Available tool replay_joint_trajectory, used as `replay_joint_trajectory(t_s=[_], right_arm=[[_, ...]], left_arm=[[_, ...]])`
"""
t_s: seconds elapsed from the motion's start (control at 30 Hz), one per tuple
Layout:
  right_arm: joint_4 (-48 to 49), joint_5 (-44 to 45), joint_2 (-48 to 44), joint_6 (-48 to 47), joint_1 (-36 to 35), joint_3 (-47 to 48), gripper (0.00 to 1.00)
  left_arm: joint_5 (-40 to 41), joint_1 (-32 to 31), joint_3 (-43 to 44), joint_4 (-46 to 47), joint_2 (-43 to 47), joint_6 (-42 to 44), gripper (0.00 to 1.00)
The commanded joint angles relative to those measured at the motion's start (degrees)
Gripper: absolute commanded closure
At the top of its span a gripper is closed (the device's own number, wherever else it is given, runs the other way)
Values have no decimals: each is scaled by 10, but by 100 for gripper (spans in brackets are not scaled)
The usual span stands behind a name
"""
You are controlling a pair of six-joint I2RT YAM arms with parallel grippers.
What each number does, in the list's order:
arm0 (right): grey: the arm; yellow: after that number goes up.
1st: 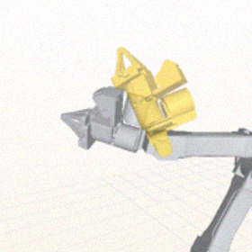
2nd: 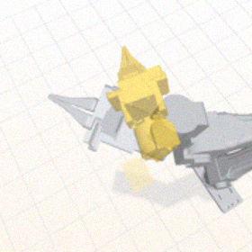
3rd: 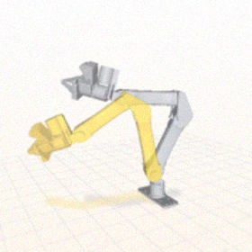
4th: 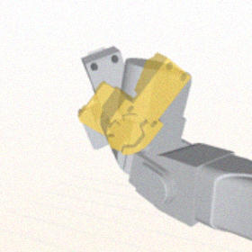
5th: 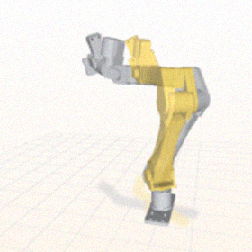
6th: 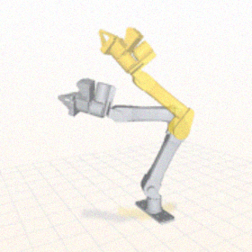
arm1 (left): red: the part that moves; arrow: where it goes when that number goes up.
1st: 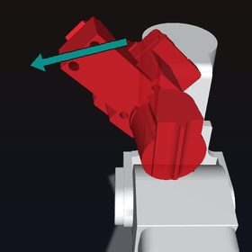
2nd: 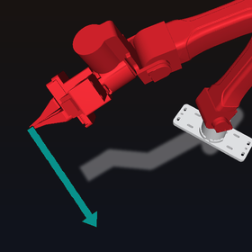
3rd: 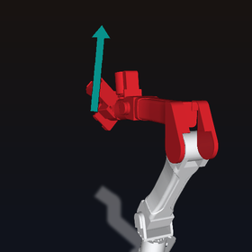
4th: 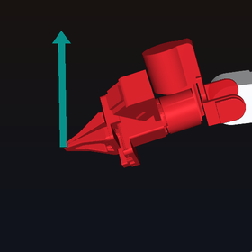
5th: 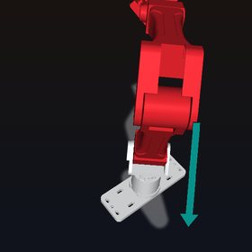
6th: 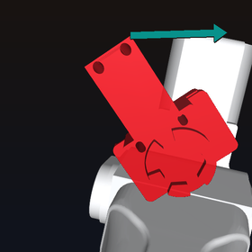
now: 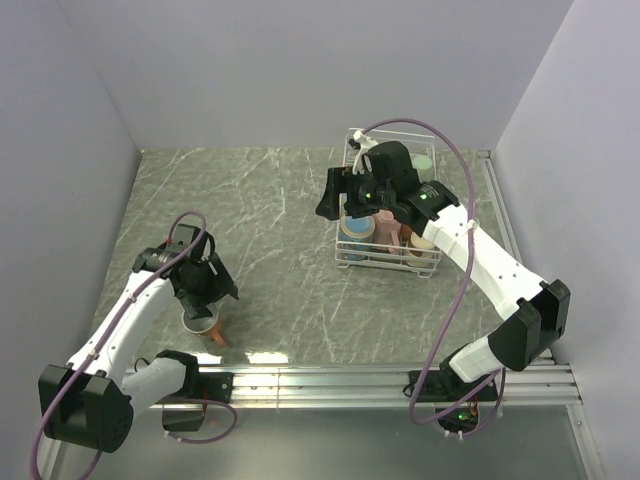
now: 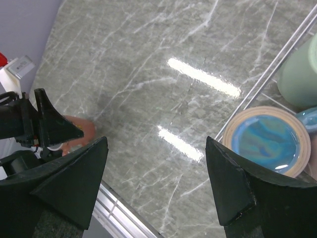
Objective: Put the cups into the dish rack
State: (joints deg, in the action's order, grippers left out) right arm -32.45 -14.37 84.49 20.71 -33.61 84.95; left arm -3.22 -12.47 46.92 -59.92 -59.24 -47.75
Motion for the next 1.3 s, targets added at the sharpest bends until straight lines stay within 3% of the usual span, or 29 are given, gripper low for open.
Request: replay_joint_trajectory(t_s=[0.0, 0.1, 0.17, 0.2, 0.27, 0.3, 0.33, 0.8, 1.27], right_arm=[[19, 8, -8, -11, 0, -7, 14], [19, 10, -6, -14, 0, -5, 14], [19, 12, -4, -15, 1, -4, 14], [18, 13, -2, -17, 0, -4, 14], [17, 14, -1, -18, 0, -3, 14], [16, 15, -1, -19, 0, -3, 14], [17, 17, -1, -20, 0, -3, 14], [16, 27, 1, -24, 1, -4, 14], [5, 31, 10, -25, 1, 4, 14]], left_arm=[[-8, -3, -8, 21, -5, -3, 25], [-13, -3, -11, 31, -13, 0, 39], [-17, -3, -12, 34, -19, 3, 55], [-19, -3, -13, 38, -21, 3, 69], [-20, -3, -12, 40, -26, 6, 81], [-20, -3, -11, 42, -28, 6, 97], [-20, -3, -10, 41, -31, 6, 100], [-16, -5, 64, 41, -66, 20, 100], [7, -48, 229, 102, -229, 42, 100]])
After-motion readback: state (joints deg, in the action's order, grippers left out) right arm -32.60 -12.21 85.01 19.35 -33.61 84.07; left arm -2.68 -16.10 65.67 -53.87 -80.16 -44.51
